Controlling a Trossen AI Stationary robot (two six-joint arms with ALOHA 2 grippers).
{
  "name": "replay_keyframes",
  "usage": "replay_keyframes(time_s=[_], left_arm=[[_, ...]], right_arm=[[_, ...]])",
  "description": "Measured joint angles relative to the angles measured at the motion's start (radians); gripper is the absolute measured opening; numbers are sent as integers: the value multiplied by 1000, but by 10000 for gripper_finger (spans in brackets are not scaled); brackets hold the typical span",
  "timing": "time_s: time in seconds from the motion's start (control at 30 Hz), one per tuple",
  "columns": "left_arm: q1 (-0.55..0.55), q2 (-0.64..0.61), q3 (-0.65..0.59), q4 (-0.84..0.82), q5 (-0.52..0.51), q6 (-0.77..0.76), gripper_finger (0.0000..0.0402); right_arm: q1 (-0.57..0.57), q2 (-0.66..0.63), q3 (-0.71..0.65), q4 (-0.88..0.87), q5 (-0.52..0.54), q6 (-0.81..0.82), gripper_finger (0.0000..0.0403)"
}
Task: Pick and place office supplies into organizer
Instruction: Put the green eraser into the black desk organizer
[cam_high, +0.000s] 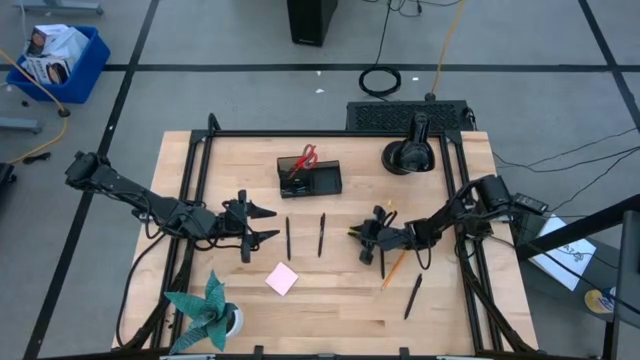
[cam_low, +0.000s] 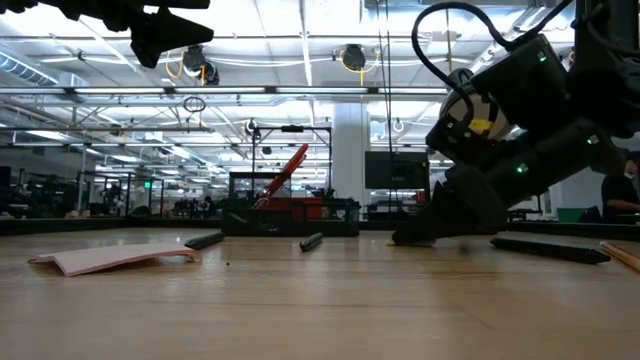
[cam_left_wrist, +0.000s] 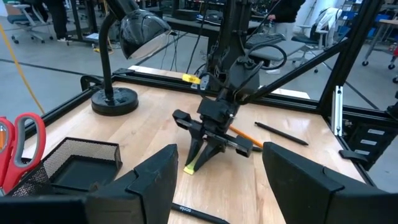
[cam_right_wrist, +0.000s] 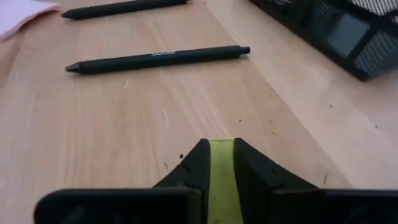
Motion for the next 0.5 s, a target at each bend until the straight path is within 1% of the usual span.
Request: replay_keyframes(time_s=[0.07, 0.23, 0.5], left_arm=[[0, 0, 0, 0, 0, 0, 239], [0, 0, 0, 0, 0, 0, 239], [0, 0, 0, 0, 0, 2, 239]], right_arm=[[6, 3, 0, 36, -9, -40, 41], [10, 4, 0, 95, -85, -47, 51], [9, 4, 0, 110, -67, -49, 50]])
